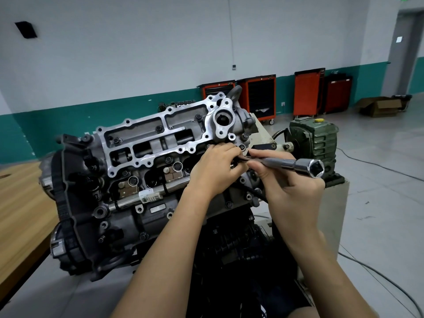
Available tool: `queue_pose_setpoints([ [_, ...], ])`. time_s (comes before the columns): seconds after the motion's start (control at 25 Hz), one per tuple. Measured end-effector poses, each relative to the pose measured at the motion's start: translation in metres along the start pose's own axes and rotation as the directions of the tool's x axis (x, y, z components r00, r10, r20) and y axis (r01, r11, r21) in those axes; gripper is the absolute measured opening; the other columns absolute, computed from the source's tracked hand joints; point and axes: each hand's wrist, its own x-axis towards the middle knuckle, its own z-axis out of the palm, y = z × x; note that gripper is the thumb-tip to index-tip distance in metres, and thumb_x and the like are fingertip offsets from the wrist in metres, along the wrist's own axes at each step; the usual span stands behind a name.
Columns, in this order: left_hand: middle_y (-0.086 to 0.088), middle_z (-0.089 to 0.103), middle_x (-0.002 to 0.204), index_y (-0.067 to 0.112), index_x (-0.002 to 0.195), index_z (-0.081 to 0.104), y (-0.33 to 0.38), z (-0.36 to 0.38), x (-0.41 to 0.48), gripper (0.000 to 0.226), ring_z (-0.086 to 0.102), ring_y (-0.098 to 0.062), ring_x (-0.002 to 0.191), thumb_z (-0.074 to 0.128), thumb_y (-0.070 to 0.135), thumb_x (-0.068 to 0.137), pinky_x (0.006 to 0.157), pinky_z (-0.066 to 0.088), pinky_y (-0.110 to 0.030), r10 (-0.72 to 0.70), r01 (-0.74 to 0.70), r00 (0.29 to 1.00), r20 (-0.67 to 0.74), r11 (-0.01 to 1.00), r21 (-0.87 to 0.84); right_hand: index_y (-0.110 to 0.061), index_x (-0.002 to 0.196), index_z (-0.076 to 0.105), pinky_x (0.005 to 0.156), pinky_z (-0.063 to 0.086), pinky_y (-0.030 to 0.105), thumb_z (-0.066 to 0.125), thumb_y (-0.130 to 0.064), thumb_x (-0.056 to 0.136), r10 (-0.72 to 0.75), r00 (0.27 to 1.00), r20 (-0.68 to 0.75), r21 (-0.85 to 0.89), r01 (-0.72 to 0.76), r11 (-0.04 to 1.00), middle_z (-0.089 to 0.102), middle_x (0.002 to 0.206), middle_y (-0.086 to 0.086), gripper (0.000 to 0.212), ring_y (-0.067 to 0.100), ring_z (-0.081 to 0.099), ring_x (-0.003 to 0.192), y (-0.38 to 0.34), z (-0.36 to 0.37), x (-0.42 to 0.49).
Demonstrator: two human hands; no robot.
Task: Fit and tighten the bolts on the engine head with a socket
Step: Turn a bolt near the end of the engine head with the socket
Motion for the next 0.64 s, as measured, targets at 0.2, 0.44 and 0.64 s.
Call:
queue_pose_setpoints([
  [0.2, 0.003, 0.063, 0.107, 0.015, 0.103, 0.064, 0.0006, 0.0006, 0.0005, 0.025, 0.053, -0.017, 0.103, 0.052, 0.029, 0.087, 0.090, 0.033, -0.028, 0.005, -0.005, 1.000, 0.011, 1.000, 0.008, 0.002, 0.107, 0.068, 0.083, 0.055, 0.034, 0.058, -0.006, 0.092, -0.001, 0.995, 0.096, 0.037, -0.002, 0.999, 0.069, 0.107, 0.003, 0.020, 0.014, 0.067, 0.097, 0.0006, 0.0003, -0.0039],
  [0.44, 0.003, 0.063, 0.101, 0.015, 0.097, 0.063, 0.0003, -0.0001, 0.0002, 0.023, 0.053, -0.018, 0.099, 0.050, 0.030, 0.086, 0.083, 0.030, -0.025, 0.003, -0.003, 1.000, 0.011, 1.000, 0.001, 0.000, 0.098, 0.072, 0.078, 0.057, 0.036, 0.071, -0.015, 0.085, 0.105, 0.994, 0.028, 0.108, -0.107, 0.988, 0.072, 0.095, 0.001, 0.020, 0.010, 0.068, 0.089, -0.0011, -0.0010, 0.0005],
  [0.64, 0.003, 0.063, 0.106, 0.015, 0.104, 0.064, 0.0003, -0.0002, 0.0000, 0.025, 0.053, -0.018, 0.103, 0.052, 0.030, 0.088, 0.090, 0.035, -0.029, 0.000, 0.000, 1.000, 0.019, 1.000, 0.015, 0.005, 0.101, 0.070, 0.079, 0.056, 0.038, 0.062, -0.004, 0.089, -0.017, 0.998, 0.065, 0.008, 0.016, 1.000, 0.071, 0.103, 0.007, 0.016, 0.017, 0.069, 0.093, 0.0012, 0.0001, -0.0020],
])
